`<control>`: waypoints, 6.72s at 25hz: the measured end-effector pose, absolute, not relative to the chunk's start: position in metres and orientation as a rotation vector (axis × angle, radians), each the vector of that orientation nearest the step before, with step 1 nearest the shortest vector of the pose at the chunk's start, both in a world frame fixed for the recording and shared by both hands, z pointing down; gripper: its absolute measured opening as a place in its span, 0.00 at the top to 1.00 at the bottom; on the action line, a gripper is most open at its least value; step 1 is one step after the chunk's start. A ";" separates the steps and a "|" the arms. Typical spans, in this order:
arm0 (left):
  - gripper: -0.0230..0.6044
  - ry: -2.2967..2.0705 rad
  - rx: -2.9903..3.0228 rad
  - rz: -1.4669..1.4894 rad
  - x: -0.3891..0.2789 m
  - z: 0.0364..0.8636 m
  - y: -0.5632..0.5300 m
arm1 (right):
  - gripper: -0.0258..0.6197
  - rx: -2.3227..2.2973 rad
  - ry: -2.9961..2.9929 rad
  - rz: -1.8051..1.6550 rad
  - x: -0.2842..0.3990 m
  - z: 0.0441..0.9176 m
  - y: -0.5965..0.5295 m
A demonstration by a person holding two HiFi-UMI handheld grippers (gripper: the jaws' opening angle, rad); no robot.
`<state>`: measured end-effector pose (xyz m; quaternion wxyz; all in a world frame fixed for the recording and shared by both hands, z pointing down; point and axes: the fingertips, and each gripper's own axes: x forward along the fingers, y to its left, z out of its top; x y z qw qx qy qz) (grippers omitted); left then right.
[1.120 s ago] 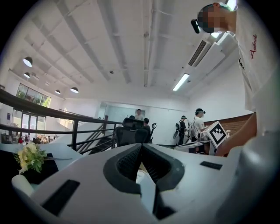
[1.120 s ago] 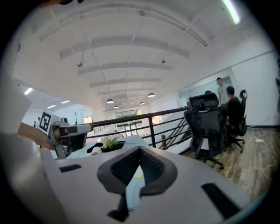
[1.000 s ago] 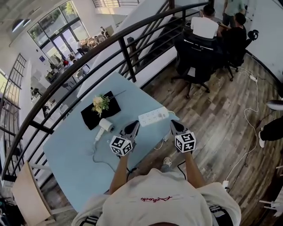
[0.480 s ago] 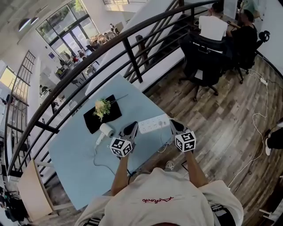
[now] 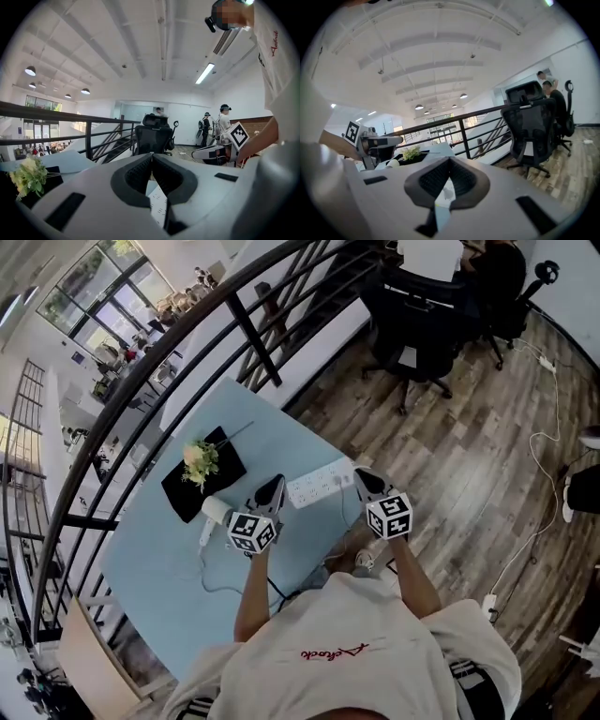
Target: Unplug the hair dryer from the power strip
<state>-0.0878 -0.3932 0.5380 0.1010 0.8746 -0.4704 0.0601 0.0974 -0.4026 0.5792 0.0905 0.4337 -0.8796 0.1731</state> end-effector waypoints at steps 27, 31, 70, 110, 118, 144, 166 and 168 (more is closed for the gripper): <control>0.94 -1.096 2.559 0.415 -0.086 0.680 -0.406 | 0.93 1.364 -2.408 0.683 0.080 0.666 -0.392; 0.81 -1.072 2.560 0.496 -0.082 0.698 -0.403 | 0.93 1.365 -2.413 0.699 0.081 0.669 -0.393; 0.72 -1.077 2.569 0.659 -0.078 0.730 -0.403 | 0.58 1.271 -2.417 0.633 0.038 0.687 -0.394; 0.81 -1.050 2.578 0.762 -0.071 0.733 -0.397 | 0.77 1.205 -2.129 0.572 0.031 0.728 -0.421; 0.84 -1.031 2.580 0.780 -0.068 0.733 -0.396 | 0.77 1.184 -2.108 0.534 0.031 0.727 -0.421; 0.85 -1.055 2.539 0.802 -0.070 0.728 -0.401 | 0.77 1.162 -2.238 0.476 0.015 0.680 -0.436; 0.95 -1.455 2.453 0.424 -0.070 0.600 -0.316 | 0.77 1.157 -2.488 0.415 0.053 0.610 -0.377; 0.95 -1.459 2.455 0.410 -0.070 0.595 -0.308 | 0.77 1.170 -2.490 0.404 0.055 0.606 -0.367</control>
